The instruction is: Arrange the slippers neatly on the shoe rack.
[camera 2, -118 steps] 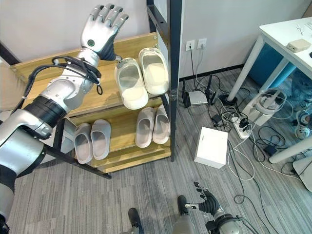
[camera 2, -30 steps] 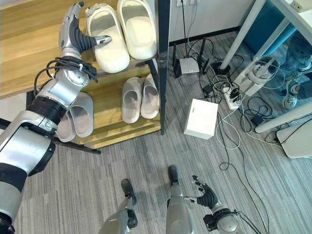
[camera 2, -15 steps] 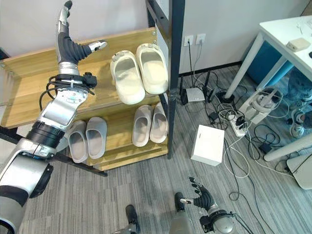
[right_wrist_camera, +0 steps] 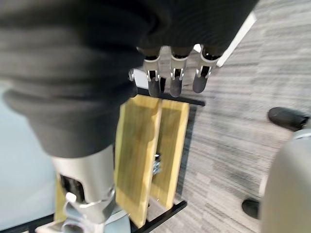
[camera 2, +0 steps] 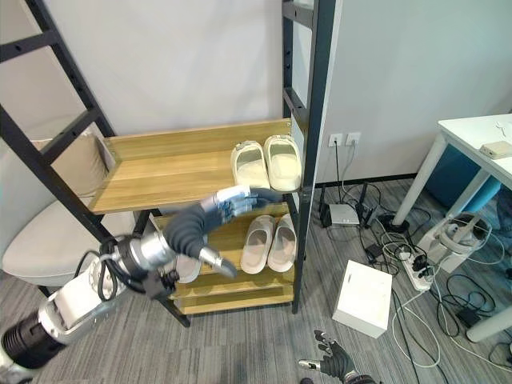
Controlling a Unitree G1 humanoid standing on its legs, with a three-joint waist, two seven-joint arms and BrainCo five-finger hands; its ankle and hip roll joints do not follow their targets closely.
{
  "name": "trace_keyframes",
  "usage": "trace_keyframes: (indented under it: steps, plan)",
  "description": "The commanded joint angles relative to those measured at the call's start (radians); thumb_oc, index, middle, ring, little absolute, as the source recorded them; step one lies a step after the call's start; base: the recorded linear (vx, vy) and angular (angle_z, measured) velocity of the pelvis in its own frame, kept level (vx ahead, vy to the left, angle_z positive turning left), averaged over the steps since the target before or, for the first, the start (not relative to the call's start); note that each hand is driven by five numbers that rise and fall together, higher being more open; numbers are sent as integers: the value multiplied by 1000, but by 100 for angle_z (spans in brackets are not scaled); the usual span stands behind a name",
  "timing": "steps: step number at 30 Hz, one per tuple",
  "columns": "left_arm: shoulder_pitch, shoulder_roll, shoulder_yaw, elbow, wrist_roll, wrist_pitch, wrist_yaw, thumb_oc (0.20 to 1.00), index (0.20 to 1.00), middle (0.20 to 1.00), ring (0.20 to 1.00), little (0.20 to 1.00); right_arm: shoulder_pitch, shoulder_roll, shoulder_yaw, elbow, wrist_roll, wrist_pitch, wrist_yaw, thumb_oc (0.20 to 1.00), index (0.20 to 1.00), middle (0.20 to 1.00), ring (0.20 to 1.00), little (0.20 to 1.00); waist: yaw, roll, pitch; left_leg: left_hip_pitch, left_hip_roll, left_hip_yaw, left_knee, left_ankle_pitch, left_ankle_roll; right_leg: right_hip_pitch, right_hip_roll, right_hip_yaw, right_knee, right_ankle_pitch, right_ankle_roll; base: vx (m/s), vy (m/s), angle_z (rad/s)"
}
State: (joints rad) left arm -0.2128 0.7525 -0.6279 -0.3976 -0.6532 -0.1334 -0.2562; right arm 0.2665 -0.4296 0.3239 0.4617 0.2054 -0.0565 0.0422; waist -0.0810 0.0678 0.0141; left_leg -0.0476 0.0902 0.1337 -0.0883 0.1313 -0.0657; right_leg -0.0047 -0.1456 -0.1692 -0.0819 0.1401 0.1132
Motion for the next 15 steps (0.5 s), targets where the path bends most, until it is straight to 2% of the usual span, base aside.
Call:
trace_keyframes:
  steps: [1, 2, 4, 7, 11, 12, 13, 15]
  plan:
    - [57, -39, 67, 121, 28, 37, -60, 1000, 1000, 1000, 1000, 1000, -45, 29, 4, -42, -21, -32, 18, 1000, 1000, 1000, 1000, 1000, 9, -48, 38, 72, 8, 11, 1, -92, -27, 26, -20, -23, 18, -86, 63, 25, -1, 9]
    - [175, -98, 93, 225, 95, 50, -50, 1000, 1000, 1000, 1000, 1000, -69, 36, 3, -26, -15, -28, 19, 1000, 1000, 1000, 1000, 1000, 18, -53, 35, 78, 11, 4, 1, -92, -25, 34, -18, -25, 21, -91, 60, 13, 1, 8]
    - [214, -124, 106, 271, 126, 54, -47, 1000, 1000, 1000, 1000, 1000, -73, 33, 3, -26, -13, -27, 19, 1000, 1000, 1000, 1000, 1000, 18, -53, 32, 82, 11, 4, 1, -93, -24, 38, -17, -25, 22, -93, 59, 11, 4, 8]
    - [327, -235, 157, 456, 215, 61, 12, 1000, 1000, 1000, 1000, 1000, -85, 39, -4, -26, -4, -24, 13, 1000, 1000, 1000, 1000, 1000, 30, -60, 25, 89, 12, 0, 1, -94, -20, 48, -15, -28, 22, -97, 54, 21, 6, 13]
    - [372, -352, 193, 660, 318, 56, 102, 1000, 1000, 1000, 1000, 1000, -84, 48, -5, -28, 2, -23, -7, 1000, 1000, 1000, 1000, 1000, 42, -66, 23, 93, 10, -15, 1, -93, -16, 59, -12, -35, 21, -103, 48, 4, -6, -12]
    - [372, -352, 193, 660, 318, 56, 102, 1000, 1000, 1000, 1000, 1000, -84, 48, -5, -28, 2, -23, -7, 1000, 1000, 1000, 1000, 1000, 42, -66, 24, 93, 10, -15, 1, -93, -16, 59, -12, -35, 21, -103, 48, -2, -5, 22]
    - [368, -392, 213, 758, 361, 53, 150, 1000, 1000, 1000, 1000, 1000, -84, 62, -4, -20, 3, -21, -27, 1000, 1000, 1000, 1000, 1000, 48, -69, 23, 93, 10, -22, 1, -91, -16, 62, -11, -41, 22, -105, 45, -7, -5, 64]
    - [363, -426, 242, 834, 366, 57, 203, 1000, 1000, 1000, 1000, 1000, -87, 73, -1, -11, 5, -19, -45, 1000, 1000, 1000, 1000, 1000, 55, -73, 24, 91, 10, -29, 1, -87, -15, 63, -11, -48, 23, -107, 43, -9, -5, 60]
